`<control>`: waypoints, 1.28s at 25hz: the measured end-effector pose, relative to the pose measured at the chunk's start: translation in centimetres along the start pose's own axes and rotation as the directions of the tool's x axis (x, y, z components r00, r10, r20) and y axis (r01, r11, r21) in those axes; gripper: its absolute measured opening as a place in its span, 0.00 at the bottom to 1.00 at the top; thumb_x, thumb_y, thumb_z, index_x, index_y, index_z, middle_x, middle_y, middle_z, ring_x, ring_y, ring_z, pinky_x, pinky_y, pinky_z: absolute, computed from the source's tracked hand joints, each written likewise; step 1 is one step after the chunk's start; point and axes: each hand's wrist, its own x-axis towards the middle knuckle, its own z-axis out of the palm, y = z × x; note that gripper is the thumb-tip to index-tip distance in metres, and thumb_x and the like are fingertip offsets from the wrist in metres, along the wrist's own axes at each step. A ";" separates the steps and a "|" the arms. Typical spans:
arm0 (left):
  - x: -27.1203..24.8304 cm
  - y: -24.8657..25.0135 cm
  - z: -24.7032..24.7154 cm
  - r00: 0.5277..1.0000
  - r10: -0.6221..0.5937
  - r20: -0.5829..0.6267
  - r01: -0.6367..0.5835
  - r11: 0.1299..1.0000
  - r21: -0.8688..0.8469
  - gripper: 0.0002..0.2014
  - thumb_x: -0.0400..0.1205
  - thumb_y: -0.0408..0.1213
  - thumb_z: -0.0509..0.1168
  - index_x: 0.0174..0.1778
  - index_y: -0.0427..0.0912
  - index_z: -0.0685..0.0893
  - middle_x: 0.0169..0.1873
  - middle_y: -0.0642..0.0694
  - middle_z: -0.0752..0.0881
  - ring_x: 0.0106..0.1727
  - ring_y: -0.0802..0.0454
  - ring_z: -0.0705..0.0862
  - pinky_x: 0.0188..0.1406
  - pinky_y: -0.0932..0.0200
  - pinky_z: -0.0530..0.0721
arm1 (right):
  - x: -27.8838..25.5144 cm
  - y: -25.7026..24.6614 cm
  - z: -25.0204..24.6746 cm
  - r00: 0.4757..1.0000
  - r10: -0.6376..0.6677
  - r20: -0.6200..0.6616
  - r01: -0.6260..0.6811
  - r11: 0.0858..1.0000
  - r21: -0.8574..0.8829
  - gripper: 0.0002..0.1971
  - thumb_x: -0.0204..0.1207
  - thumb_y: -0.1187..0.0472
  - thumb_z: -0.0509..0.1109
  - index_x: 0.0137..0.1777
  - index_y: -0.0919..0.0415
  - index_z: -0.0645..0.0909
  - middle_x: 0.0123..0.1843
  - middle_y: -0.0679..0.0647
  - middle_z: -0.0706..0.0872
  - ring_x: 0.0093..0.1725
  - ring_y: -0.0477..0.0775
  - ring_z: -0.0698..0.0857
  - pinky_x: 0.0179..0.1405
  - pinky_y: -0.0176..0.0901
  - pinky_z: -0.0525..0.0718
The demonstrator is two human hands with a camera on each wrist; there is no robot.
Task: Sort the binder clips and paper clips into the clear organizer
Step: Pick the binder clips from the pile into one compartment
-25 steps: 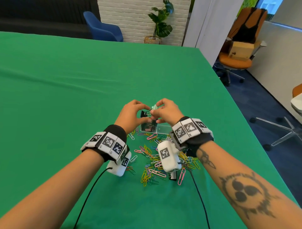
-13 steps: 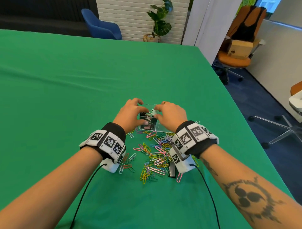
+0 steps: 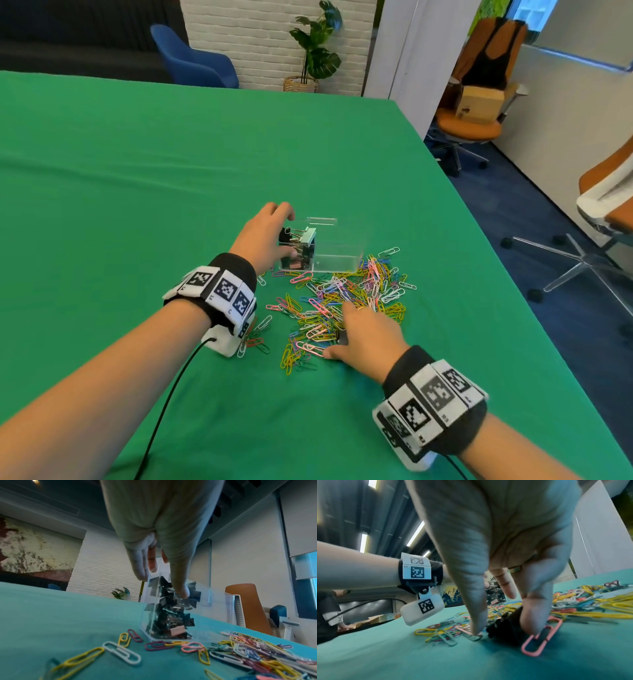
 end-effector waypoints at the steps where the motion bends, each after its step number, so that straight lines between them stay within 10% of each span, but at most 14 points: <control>1: 0.0 0.0 -0.1 1.000 0.000 0.001 0.000 1.000 -0.013 0.29 0.66 0.37 0.78 0.59 0.39 0.72 0.57 0.40 0.77 0.55 0.41 0.79 0.55 0.50 0.78 | -0.1 -0.1 0.2 1.000 -0.017 -0.020 0.017 1.000 0.009 0.27 0.72 0.45 0.72 0.61 0.61 0.68 0.57 0.59 0.85 0.57 0.62 0.85 0.48 0.48 0.81; 12: -0.5 -0.4 -0.1 0.983 0.086 0.165 -0.117 0.976 0.184 0.26 0.75 0.40 0.71 0.70 0.52 0.76 0.81 0.43 0.56 0.74 0.41 0.70 0.74 0.49 0.69 | -0.1 2.8 -0.5 0.990 0.011 -0.144 0.016 0.983 0.185 0.14 0.68 0.53 0.68 0.52 0.55 0.78 0.49 0.52 0.83 0.51 0.56 0.81 0.40 0.39 0.71; 21: -0.8 0.0 -0.4 0.996 0.044 0.082 -0.057 0.985 0.161 0.29 0.74 0.40 0.72 0.72 0.49 0.74 0.80 0.42 0.62 0.76 0.42 0.70 0.76 0.48 0.68 | 0.7 4.0 -1.5 0.968 -0.034 -0.247 0.181 0.777 0.604 0.14 0.68 0.72 0.70 0.38 0.48 0.79 0.30 0.45 0.76 0.26 0.38 0.74 0.29 0.24 0.72; 25: -2.4 1.7 -1.2 0.971 0.188 -0.145 -0.196 0.980 -0.037 0.23 0.73 0.45 0.72 0.62 0.43 0.79 0.62 0.43 0.79 0.62 0.47 0.78 0.62 0.56 0.77 | 1.0 4.7 -2.4 0.951 -0.089 -0.298 0.246 0.801 0.546 0.14 0.73 0.68 0.68 0.54 0.51 0.84 0.39 0.48 0.83 0.37 0.46 0.80 0.41 0.39 0.78; 32: -5.2 5.1 0.5 0.952 0.110 0.287 0.087 0.799 -0.595 0.04 0.78 0.36 0.68 0.40 0.49 0.81 0.30 0.49 0.83 0.27 0.64 0.81 0.28 0.69 0.81 | 1.5 3.2 -2.9 0.939 -0.127 -0.319 0.343 0.402 0.849 0.15 0.77 0.78 0.62 0.53 0.56 0.70 0.41 0.53 0.79 0.26 0.39 0.84 0.23 0.22 0.76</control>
